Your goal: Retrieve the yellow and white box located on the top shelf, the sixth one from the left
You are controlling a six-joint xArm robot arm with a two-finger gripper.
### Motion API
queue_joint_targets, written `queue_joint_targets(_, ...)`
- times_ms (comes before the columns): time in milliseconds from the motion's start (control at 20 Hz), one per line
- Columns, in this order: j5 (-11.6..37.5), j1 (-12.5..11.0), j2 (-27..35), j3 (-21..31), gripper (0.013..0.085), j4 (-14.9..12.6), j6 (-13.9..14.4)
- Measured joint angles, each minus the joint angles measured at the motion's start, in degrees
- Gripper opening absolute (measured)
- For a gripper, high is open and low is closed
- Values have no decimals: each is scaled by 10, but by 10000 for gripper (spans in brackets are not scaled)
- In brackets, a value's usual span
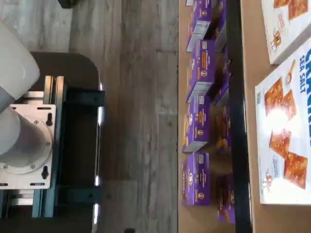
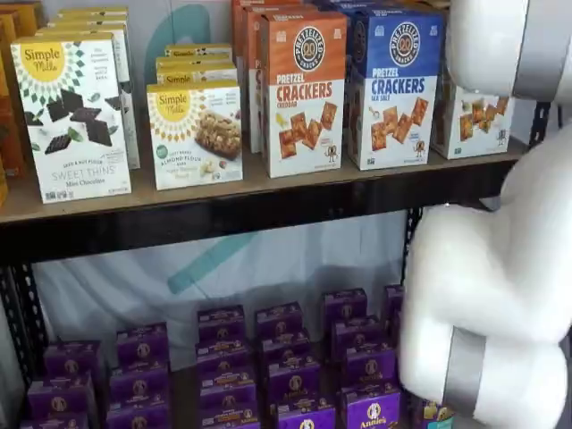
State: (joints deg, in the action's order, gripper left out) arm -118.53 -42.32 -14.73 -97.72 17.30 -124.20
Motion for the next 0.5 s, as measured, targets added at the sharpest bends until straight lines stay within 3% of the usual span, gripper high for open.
queue_joint_targets(150,11,21,-19,17,850,-39,0)
queue_joint_targets(400,35,22,-48,50,850,-44,-2)
queue_joint_targets(500,52,14,-60,64,850,-30,-5)
